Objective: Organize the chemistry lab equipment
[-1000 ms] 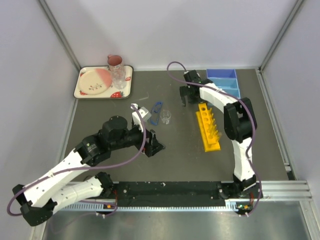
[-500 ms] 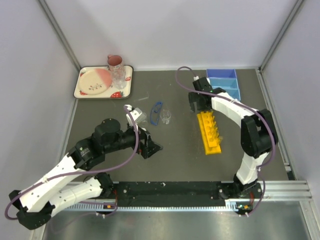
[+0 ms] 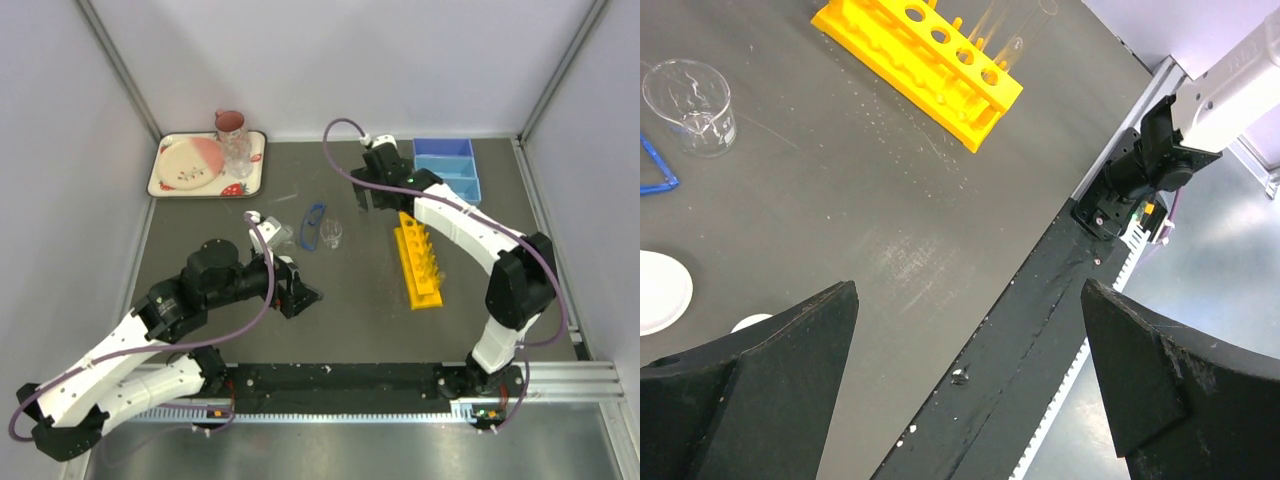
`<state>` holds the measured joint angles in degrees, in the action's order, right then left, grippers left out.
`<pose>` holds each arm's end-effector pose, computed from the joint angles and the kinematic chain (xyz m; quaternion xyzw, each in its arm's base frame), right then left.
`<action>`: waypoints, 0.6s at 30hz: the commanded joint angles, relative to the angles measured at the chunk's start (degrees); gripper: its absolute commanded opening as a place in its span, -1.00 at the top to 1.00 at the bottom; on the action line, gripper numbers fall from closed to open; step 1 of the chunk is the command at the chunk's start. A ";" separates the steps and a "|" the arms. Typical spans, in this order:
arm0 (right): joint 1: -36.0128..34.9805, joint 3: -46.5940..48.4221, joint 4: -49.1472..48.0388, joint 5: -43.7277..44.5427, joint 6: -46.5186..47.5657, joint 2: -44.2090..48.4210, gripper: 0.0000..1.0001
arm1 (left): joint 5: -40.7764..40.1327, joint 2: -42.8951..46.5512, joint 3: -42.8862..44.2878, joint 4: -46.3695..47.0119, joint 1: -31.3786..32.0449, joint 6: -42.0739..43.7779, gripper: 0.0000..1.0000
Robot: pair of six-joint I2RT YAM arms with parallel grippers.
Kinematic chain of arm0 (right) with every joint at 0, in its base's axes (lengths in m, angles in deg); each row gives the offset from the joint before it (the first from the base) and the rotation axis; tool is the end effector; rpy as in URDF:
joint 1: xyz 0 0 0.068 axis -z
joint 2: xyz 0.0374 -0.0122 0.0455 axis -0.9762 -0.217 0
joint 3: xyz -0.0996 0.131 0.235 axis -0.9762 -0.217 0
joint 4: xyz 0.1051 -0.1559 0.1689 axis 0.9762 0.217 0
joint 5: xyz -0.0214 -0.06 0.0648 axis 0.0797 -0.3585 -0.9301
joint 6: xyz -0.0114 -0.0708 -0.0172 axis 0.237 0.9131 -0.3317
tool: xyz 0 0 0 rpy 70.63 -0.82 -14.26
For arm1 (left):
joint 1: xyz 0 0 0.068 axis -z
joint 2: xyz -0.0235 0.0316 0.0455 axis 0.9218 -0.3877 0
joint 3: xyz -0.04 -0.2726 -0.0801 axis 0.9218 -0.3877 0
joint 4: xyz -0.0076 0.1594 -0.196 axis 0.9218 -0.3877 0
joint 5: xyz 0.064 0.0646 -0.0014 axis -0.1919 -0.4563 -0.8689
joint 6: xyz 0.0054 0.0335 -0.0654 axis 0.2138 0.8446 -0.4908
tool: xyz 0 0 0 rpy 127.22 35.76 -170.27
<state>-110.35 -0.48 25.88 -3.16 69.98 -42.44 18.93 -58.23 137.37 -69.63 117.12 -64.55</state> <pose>0.3490 0.1977 0.2961 -0.1022 0.9107 -0.0324 0.3990 0.0918 -0.1282 0.3564 0.2596 0.7756 -0.3968 0.4167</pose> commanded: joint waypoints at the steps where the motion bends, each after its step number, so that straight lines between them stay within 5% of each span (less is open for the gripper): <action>1: -4.20 -0.71 2.36 0.14 -0.77 5.14 -0.98 | -0.72 0.65 -0.48 1.01 -0.19 -0.43 -0.98; 18: -20.90 -20.40 9.83 -1.72 -14.22 18.68 -0.98 | 1.83 0.65 -1.01 3.03 -0.19 -1.13 -0.98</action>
<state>-128.51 -18.79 34.12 -5.82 60.36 -26.59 19.55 -58.07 136.86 -69.59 117.10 -64.93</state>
